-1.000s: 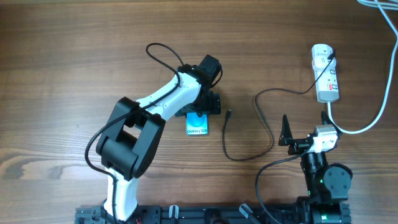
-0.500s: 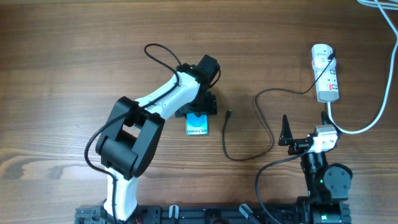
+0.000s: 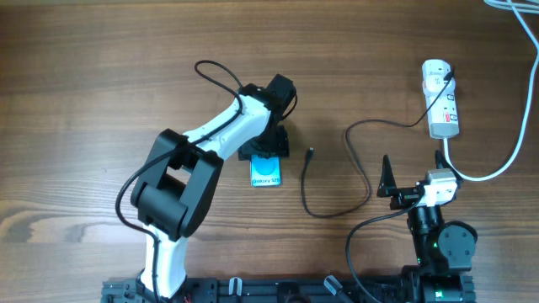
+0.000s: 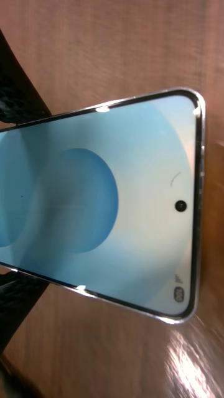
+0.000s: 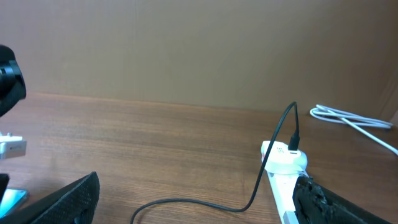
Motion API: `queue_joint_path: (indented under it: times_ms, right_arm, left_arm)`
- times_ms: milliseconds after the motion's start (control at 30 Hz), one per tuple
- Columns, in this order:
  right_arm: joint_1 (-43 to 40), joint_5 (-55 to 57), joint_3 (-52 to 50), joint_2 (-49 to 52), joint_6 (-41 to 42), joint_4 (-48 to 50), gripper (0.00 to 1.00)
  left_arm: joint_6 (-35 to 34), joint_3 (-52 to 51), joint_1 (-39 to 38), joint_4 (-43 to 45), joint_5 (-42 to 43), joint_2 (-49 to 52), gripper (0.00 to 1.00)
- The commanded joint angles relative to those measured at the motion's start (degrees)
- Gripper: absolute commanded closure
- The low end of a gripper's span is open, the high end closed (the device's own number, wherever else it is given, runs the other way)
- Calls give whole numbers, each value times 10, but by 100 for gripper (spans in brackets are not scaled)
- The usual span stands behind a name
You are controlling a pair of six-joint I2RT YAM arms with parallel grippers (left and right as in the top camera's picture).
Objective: Plug charger to phone and switch on socket
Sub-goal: 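Close the left gripper on the phone's top edge, then lift the phone with the left gripper and tilt it upright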
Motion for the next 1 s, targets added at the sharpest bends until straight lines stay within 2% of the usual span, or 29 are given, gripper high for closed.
queue_joint_path:
  times_ms: [0,133,367,467,567,700,967]
  right_arm:
    - [2,10,0,-2,-7,2,0]
    - [2,10,0,-2,-7,2,0]
    - [2,10,0,-2,-7,2,0]
    - [2,10,0,-2,-7,2,0]
    - [2,9,0,-2,-7,2,0]
    - [2,10,0,-2,-8,2,0]
    - [2,10,0,-2,-7,2,0]
  left_arm:
    - [-6,35,6,-34,11,14,29]
    - [0,67,7,-81,84,3,28]
    - [60,68,8,-96,281,-46,27]
    - [60,68,14,-96,345,-66,27]
    - [73,68,31,-95,443,-78,27]
    - [105,68,61,-95,622,-80,28]
    - [105,68,105,-87,805,-80,28]
